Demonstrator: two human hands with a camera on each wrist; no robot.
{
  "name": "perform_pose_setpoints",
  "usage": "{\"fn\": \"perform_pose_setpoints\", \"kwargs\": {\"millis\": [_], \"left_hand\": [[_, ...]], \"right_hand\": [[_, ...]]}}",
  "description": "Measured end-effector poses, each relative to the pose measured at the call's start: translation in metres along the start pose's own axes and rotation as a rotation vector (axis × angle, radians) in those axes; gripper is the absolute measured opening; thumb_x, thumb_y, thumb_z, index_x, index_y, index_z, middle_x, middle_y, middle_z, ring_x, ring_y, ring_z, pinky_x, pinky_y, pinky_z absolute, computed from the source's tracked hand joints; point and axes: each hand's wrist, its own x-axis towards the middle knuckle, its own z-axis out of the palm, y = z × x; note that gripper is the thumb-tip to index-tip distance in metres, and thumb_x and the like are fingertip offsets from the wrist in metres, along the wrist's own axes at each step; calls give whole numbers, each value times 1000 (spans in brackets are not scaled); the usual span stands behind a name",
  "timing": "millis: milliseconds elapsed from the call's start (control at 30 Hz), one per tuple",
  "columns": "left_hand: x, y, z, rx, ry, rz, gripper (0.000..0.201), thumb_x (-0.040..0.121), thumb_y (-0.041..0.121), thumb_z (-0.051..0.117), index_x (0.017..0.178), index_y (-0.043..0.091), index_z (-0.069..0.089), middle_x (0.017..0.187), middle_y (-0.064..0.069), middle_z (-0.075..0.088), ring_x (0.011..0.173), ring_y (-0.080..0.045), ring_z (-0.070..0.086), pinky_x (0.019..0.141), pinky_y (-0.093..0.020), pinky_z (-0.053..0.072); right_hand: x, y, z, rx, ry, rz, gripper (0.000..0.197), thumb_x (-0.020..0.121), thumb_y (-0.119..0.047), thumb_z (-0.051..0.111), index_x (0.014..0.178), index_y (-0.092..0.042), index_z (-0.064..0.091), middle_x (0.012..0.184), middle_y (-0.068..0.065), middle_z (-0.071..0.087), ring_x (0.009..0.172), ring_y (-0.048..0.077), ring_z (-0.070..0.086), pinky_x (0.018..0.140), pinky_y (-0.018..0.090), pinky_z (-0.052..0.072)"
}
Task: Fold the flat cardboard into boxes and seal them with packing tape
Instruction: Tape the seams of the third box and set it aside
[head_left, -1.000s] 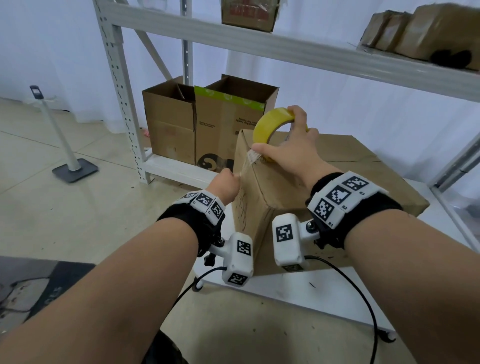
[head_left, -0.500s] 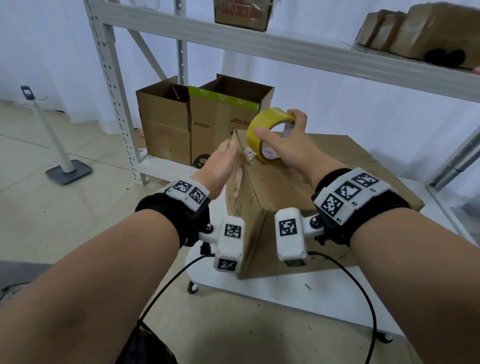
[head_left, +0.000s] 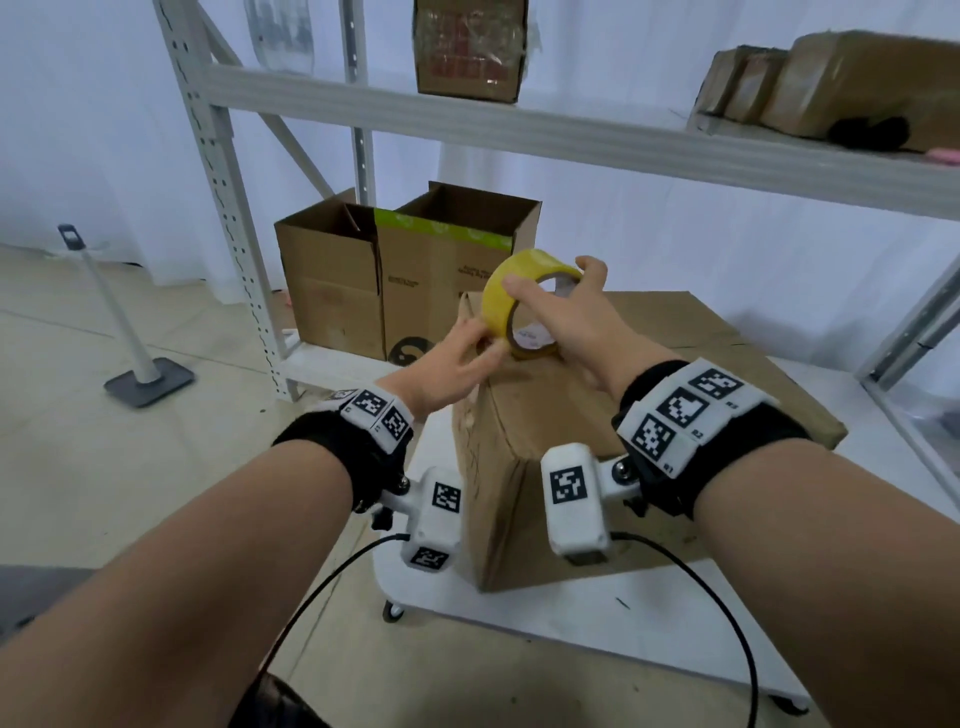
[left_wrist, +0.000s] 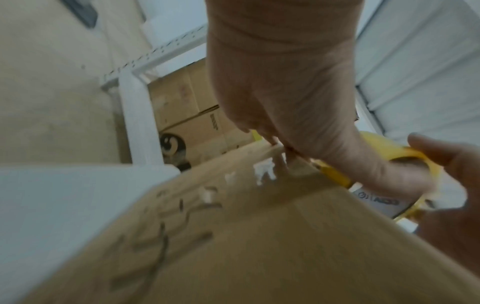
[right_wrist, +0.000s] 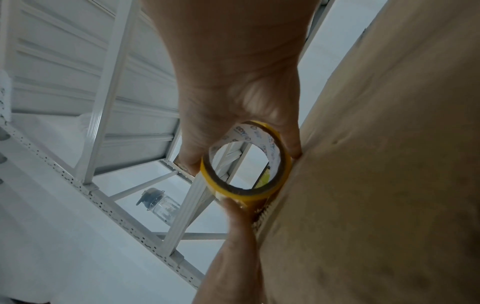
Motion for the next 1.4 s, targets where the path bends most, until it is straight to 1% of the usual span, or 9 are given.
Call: {"fn": "perform_pose_setpoints", "kwargs": {"millis": [100,233,300,433,733,867,1033,1233,1400], "left_hand": [[-1,2,-15,44,-126,7,48,83,50,67,124,31,52,123,13,54,118,-5,50,105,-31,38],[1,-5,-13,119,-36,-11,65,72,61,71,126,30,52,128,7,50,121,-11,47,109,-35,37],[2,-8,-9,141,5,-59,78,67,67,67,131,25,51,130,4,48,123,-14,45,109,-37,36],[0,-6,-5,185,53,-90,58,81,49,68,127,20,48,140,0,41,131,-17,37,112,-36,29],[-1,2,1,318,71,-73,41,99,47,40,126,17,51,147,-3,37,135,-20,33,113,-41,25],[2,6,1,319,85,-130,41,104,40,26,121,12,51,122,-5,47,123,-29,42,108,-46,32],[12,12,3,479,124,-252,27,98,44,37,120,32,48,118,7,43,119,-23,44,106,-48,30],[8,25,6,636,94,-256,40,101,43,32,138,31,41,140,-1,38,131,-27,37,113,-45,20],[18,36,5,859,8,-302,44,102,38,25,143,29,40,143,-3,36,134,-29,33,117,-46,13]], "right_hand": [[-1,-2,-3,9,10,21,98,79,-50,73,148,-25,8,143,9,36,118,24,46,99,39,44],[-2,-6,0,-22,69,-30,93,73,-46,80,143,-16,25,128,3,45,118,22,50,99,40,47],[-3,-7,5,-66,112,-62,92,71,-46,80,141,-18,29,127,2,44,118,22,48,99,38,46],[-1,-7,3,-157,222,-88,88,72,-44,78,142,-23,29,135,11,37,118,25,43,91,31,39],[3,19,-26,-317,344,-79,89,67,-44,78,140,-33,28,133,9,33,127,29,33,104,34,31],[0,22,-27,-323,326,-88,89,69,-39,77,141,-34,25,133,9,28,124,33,31,94,29,27],[-6,27,-26,-298,346,-115,88,71,-35,78,141,-33,25,135,9,26,124,32,30,91,26,23],[-8,24,-19,-207,310,-70,82,75,-33,72,140,-37,22,132,10,23,124,33,31,87,29,30],[-7,19,-23,-115,283,-19,80,76,-49,70,139,-37,21,121,8,27,117,32,42,93,35,40]]}}
